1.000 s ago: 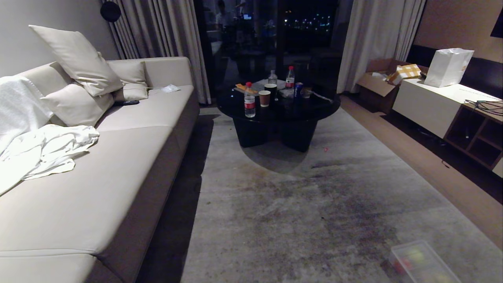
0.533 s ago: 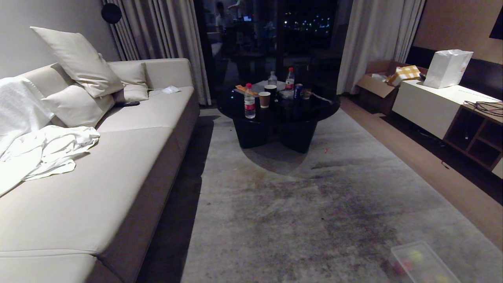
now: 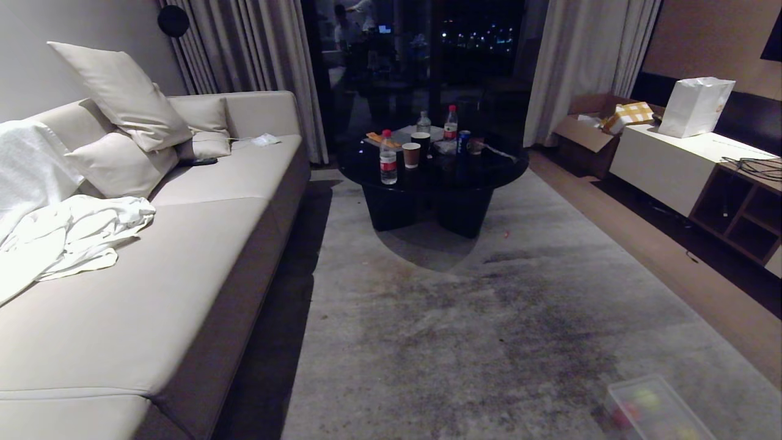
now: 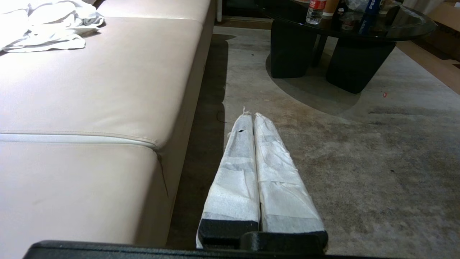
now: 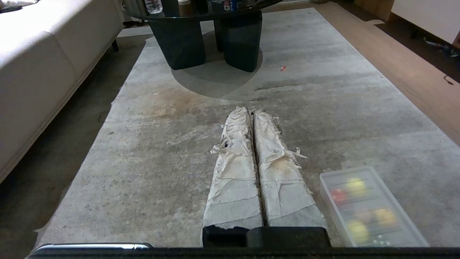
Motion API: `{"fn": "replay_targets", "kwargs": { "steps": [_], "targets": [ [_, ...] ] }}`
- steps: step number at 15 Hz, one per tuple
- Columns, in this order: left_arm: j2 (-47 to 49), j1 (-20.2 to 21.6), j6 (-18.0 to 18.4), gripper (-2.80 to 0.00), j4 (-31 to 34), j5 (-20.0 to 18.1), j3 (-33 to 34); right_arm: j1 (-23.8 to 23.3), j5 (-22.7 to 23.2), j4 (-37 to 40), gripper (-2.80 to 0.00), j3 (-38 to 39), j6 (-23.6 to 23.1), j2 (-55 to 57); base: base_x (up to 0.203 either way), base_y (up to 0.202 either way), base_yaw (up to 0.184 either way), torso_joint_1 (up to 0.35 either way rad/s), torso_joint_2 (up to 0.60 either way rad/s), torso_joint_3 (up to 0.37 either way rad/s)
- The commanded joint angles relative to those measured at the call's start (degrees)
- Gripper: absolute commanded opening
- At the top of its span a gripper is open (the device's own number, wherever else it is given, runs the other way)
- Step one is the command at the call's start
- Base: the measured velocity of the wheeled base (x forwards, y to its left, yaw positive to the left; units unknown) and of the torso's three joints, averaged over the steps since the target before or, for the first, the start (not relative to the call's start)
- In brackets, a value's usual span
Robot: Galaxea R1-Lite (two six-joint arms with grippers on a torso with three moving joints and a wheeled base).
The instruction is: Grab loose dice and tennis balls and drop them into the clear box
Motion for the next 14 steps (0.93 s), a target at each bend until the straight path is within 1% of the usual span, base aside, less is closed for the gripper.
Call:
{"fn": "replay_targets", "kwargs": {
  "steps": [1,14],
  "targets": [
    [0.09,0.0,-0.03,-2.8,0.0,0.03,0.09,0.01,0.0,-0.02,-2.8,0.62,0.0,0.07,0.0,0.0,0.0,0.0,0.0,0.0],
    [0.09,0.0,-0.03,-2.8,0.0,0.03,0.09,-0.04,-0.03,-0.02,-2.8,0.62,-0.08,0.07,0.0,0.0,0.0,0.0,0.0,0.0]
  ]
}}
